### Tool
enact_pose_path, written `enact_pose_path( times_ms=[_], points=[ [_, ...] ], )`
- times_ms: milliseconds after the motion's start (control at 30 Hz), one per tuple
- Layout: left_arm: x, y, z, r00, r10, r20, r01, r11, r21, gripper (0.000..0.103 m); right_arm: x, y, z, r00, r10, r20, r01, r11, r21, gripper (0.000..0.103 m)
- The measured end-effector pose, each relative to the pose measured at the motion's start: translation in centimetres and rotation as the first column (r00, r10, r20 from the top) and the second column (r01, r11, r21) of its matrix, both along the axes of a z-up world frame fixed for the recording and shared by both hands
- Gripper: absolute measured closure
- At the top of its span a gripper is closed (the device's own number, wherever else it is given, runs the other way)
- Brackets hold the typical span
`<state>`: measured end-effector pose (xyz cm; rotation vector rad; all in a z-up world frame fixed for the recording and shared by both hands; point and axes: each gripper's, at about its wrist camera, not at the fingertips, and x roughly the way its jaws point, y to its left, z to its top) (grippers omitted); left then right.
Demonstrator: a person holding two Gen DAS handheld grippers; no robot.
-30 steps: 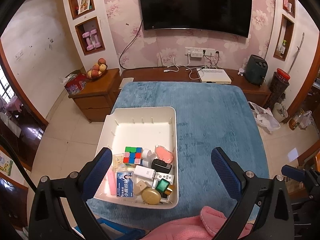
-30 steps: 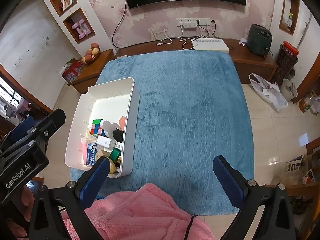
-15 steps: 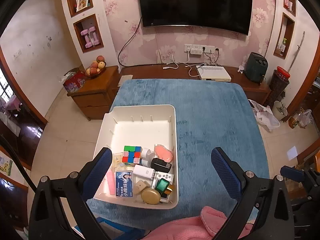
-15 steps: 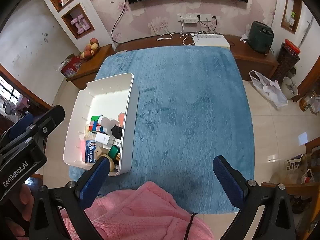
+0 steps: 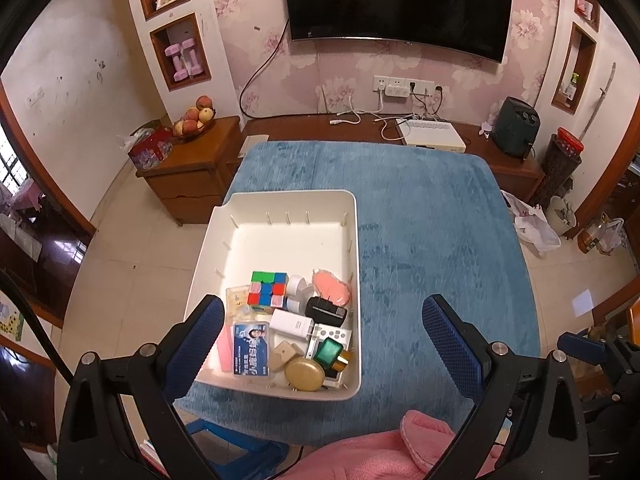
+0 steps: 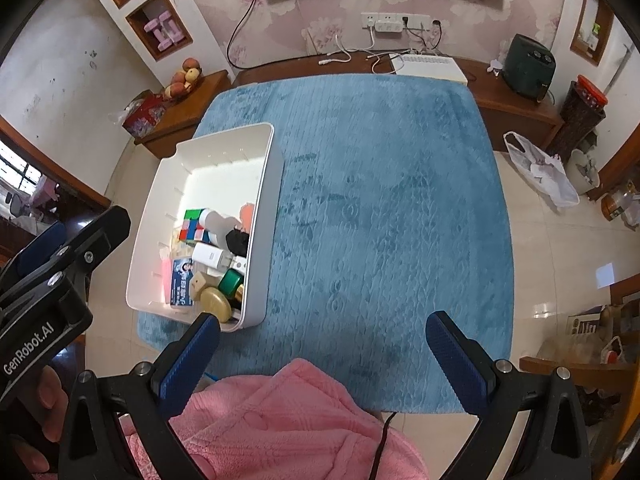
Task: Organize rigid objects
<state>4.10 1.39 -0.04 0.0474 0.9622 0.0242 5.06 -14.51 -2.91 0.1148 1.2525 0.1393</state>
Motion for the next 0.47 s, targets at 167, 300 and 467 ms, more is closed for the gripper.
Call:
enact_pose_path(
  times_ms=[167, 300, 467],
  points=[
    [-0.9, 0.4, -0.3, 1.0, 0.009, -0.027, -0.009, 1.0, 0.001, 0.003, -0.9, 0.6, -0.3, 0.999, 0.021, -0.027, -0.021, 1.0, 0.0, 0.0],
    [-1.5, 0.7, -0.6, 0.999, 0.015, -0.049, -0.015, 1.0, 0.006, 0.003, -1.5, 1.0, -0.7, 0.998, 0.034, -0.05, -0.034, 0.999, 0.002, 0.0],
    [-2.4, 1.1, -1.1, 0.997, 0.023, -0.078, -0.022, 1.0, 0.008, 0.003, -2.4, 1.5, -1.1, 0.996, 0.052, -0.076, -0.052, 0.999, 0.003, 0.0]
  ],
)
